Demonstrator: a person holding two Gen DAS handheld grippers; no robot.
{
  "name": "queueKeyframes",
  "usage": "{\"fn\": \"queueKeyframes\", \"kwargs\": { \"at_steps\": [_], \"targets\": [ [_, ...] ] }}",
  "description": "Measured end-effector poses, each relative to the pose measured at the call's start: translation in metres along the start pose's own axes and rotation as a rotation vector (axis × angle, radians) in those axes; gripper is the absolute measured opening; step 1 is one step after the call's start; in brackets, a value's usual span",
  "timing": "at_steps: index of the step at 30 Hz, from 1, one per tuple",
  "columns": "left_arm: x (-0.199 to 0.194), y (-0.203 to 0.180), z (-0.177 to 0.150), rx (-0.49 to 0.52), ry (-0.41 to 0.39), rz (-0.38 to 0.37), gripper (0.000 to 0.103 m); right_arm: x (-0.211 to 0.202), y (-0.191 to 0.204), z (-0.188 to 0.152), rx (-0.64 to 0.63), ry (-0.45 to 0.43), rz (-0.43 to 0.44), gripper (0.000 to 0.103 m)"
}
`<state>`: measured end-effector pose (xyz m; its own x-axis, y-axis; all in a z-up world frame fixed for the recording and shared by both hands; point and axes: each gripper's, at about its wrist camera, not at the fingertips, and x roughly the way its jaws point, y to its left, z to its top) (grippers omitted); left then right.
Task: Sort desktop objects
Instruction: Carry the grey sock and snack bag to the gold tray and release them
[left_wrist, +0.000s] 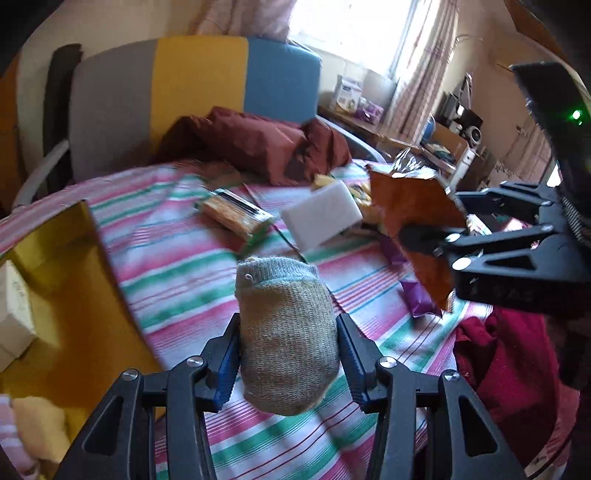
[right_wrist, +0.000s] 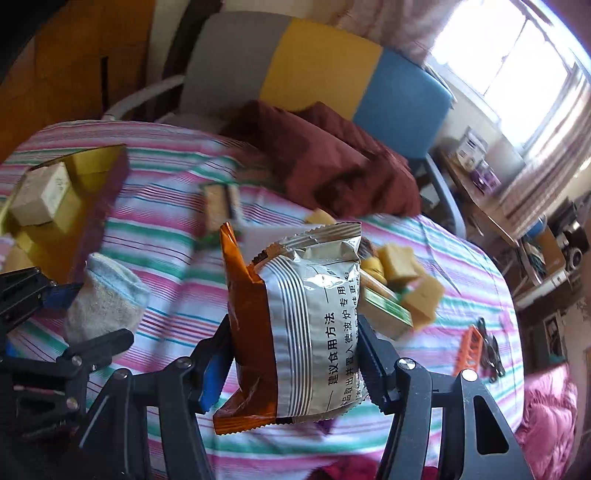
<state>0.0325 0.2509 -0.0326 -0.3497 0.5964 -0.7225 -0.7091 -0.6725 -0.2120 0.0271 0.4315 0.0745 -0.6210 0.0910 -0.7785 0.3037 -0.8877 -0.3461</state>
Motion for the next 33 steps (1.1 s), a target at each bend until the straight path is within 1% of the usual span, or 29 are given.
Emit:
{"fn": "queueKeyframes", "kwargs": {
  "at_steps": [3, 5, 7, 10, 18, 24, 28, 33],
  "targets": [
    [-0.019, 0.013, -0.002, -0.033, -0.035, 0.030, 0.049, -0.004, 0.022, 0.010, -0.022, -0.025, 0.024, 0.062],
    [-0.037, 0.025, -0.004, -0.066, -0.075, 0.052, 0.049, -0.006, 0.037, 0.016, -0.038, -0.045, 0.038, 0.062],
    [-0.050, 0.038, -0.005, -0.092, -0.100, 0.085, 0.049, -0.009, 0.051, 0.022, -0.050, -0.065, 0.056, 0.062],
    [-0.069, 0.063, -0.010, -0.155, -0.125, 0.136, 0.049, -0.013, 0.075, 0.033, -0.069, -0.094, 0.086, 0.062],
    [-0.103, 0.124, -0.029, -0.299, -0.166, 0.252, 0.049, -0.027, 0.138, 0.055, -0.127, -0.167, 0.162, 0.062],
    [-0.116, 0.157, -0.042, -0.364, -0.182, 0.307, 0.049, -0.034, 0.171, 0.068, -0.121, -0.203, 0.215, 0.062],
    [-0.121, 0.177, -0.046, -0.391, -0.188, 0.330, 0.049, -0.033, 0.185, 0.075, -0.121, -0.205, 0.242, 0.062],
    [-0.121, 0.193, -0.047, -0.412, -0.182, 0.351, 0.049, -0.030, 0.201, 0.081, -0.138, -0.203, 0.254, 0.062]
  ]
}}
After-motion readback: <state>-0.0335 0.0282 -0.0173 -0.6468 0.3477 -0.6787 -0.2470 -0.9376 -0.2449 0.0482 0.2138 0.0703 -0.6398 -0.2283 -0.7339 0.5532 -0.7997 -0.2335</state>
